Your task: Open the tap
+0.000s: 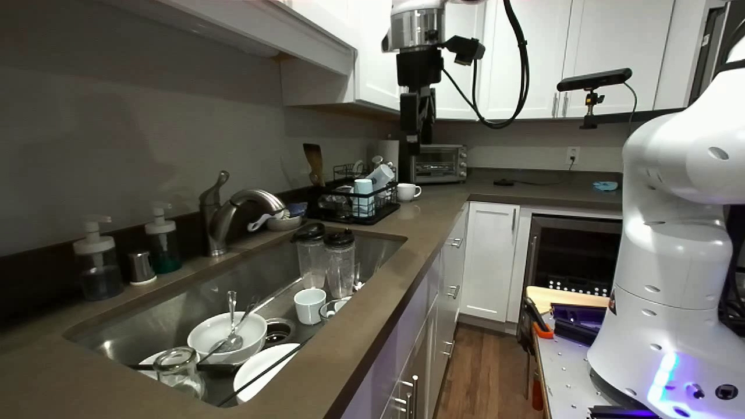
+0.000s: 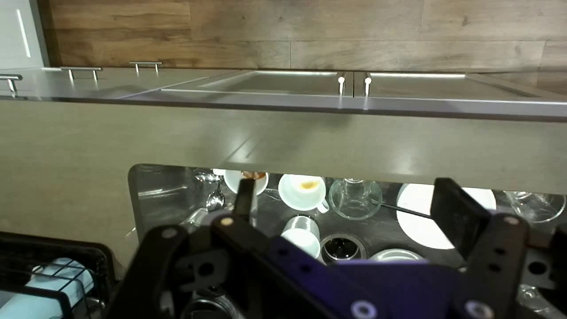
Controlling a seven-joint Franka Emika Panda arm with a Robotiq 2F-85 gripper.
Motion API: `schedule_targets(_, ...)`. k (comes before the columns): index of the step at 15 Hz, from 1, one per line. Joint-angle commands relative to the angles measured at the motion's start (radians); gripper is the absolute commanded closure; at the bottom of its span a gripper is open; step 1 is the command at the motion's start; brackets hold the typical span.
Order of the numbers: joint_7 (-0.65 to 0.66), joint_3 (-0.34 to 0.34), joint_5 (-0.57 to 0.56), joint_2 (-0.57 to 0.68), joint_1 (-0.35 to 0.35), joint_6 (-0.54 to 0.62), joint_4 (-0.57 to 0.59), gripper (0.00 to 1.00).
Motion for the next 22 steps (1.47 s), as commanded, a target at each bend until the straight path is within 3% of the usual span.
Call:
schedule_targets(1, -0.005, -0.002, 0.017, 0.04, 0.015, 0.081, 0.018, 0.0)
schedule_targets(11, -0.016, -0.006, 0.046, 0.146, 0.037, 0.393, 0.061, 0.0)
schedule_targets(19, -0.076, -0.015, 0.186, 0.324, 0.089, 0.647, 0.152, 0.0)
schedule_targets(22, -0.036, 0.004, 0.134, 0.399, 0.067, 0.714, 0.193, 0.0)
